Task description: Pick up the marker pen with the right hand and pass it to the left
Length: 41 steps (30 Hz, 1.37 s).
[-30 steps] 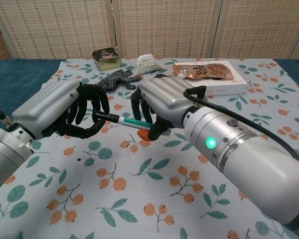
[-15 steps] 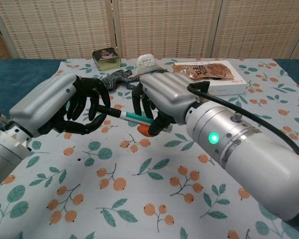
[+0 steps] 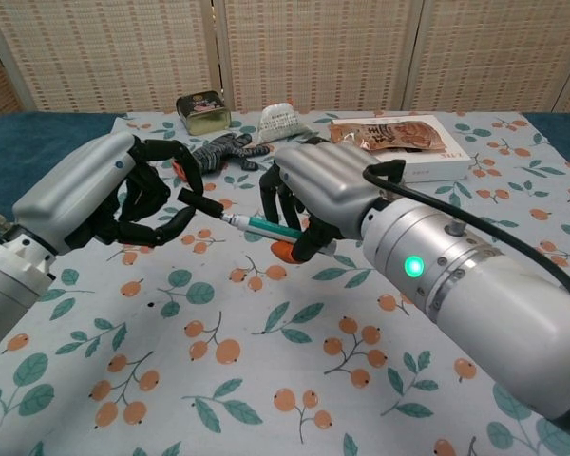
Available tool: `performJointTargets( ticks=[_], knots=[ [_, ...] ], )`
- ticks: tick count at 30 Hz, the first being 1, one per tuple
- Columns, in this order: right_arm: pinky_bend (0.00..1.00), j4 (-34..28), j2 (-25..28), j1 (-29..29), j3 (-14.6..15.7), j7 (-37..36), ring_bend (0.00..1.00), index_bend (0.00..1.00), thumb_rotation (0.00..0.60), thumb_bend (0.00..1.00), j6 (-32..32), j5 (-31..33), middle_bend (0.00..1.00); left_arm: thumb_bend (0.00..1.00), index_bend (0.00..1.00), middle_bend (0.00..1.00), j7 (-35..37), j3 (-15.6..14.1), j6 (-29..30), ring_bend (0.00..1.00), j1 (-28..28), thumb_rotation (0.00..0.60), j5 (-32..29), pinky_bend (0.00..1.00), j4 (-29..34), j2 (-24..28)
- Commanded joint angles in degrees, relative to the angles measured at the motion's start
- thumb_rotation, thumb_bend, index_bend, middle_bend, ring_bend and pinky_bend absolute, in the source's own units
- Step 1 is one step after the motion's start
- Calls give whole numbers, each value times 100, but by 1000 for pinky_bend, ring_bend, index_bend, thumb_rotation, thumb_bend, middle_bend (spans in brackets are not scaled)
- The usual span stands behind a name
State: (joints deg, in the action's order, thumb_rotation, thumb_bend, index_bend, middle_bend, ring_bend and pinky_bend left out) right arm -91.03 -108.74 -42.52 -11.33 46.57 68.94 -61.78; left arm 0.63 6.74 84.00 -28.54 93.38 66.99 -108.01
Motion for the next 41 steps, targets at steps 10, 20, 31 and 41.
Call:
performJointTargets(
  ticks=[10, 20, 31, 41],
  knots=[
    [0, 742, 35, 93, 369, 383, 366, 802, 600, 306, -186, 189, 737, 575, 615, 730, 289, -55, -1023, 536, -35, 600, -652, 544, -751, 291],
    [0, 601, 89, 153, 456, 528, 72, 0, 600, 302, -452, 608, 145, 439, 60, 155, 58, -108, -1723, 93, -55, 600, -1072, 359, -561, 532],
    [0, -2004, 3408, 1862, 2045, -861, 0, 0, 600, 271, 1476, -1385, 0, 404, 0, 0, 455, -807, -406, 0, 917, 600, -354, 109, 1616, 2861],
    [0, -510, 4649, 3647, 2838, -3661, 0, 0, 600, 262, 3149, -2369, 0, 398, 0, 0, 193, -1115, 750, 0, 1945, 600, -255, 0, 1099, 3389]
  ],
)
